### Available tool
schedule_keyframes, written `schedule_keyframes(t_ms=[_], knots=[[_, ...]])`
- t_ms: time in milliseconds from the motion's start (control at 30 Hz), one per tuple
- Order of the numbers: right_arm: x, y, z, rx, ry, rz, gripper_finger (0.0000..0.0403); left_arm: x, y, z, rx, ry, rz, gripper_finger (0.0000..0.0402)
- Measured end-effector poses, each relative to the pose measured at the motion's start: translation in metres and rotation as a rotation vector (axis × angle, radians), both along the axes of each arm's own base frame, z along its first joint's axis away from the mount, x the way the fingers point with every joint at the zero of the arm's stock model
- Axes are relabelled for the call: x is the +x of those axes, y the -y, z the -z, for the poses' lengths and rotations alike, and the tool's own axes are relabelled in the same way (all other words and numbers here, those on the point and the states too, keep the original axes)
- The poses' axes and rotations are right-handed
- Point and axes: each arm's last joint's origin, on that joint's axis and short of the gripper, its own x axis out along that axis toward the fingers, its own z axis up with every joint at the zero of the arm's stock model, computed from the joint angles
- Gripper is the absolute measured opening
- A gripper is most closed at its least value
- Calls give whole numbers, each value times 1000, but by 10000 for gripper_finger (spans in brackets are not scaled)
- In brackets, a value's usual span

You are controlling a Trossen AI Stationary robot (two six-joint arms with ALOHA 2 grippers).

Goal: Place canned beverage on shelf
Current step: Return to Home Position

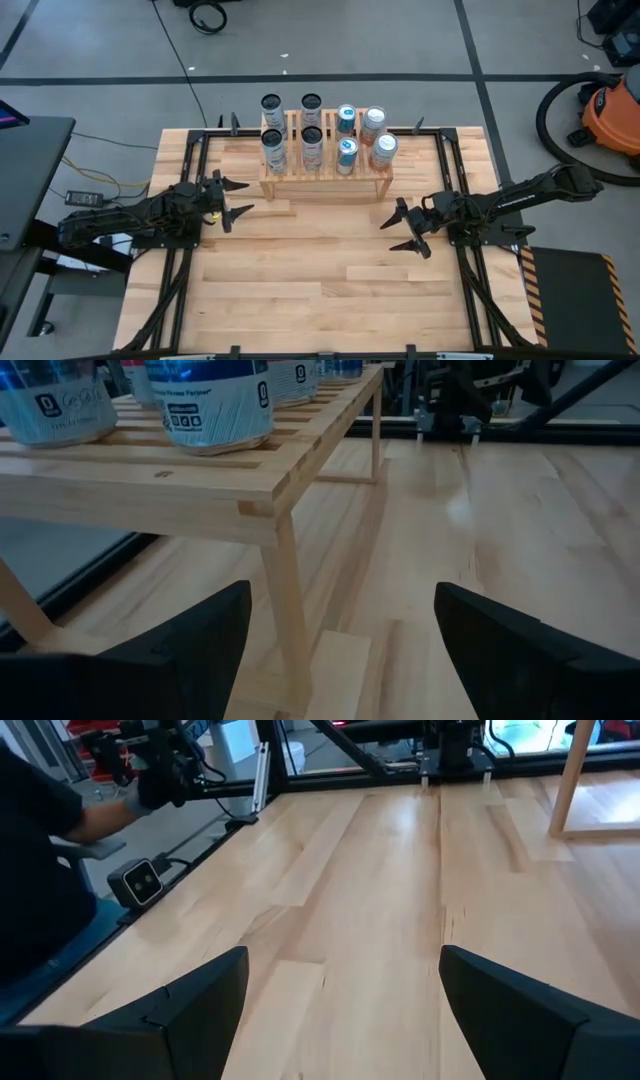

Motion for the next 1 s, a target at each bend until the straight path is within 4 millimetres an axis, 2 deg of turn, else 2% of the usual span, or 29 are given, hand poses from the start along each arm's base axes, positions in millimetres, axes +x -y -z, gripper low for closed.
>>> schedule_keyframes(t_ms=[267, 733, 1000], knots=[[0, 0, 0, 38, -13, 9, 337, 1, 0, -2, -83, 69, -20, 318], [0, 0, -1, 37, -10, 9, 337, 1, 0, -7, -74, 111, -17, 318], [-5, 1, -15, 43, 107, 10, 337, 1, 0, -7, -73, 116, -17, 318]])
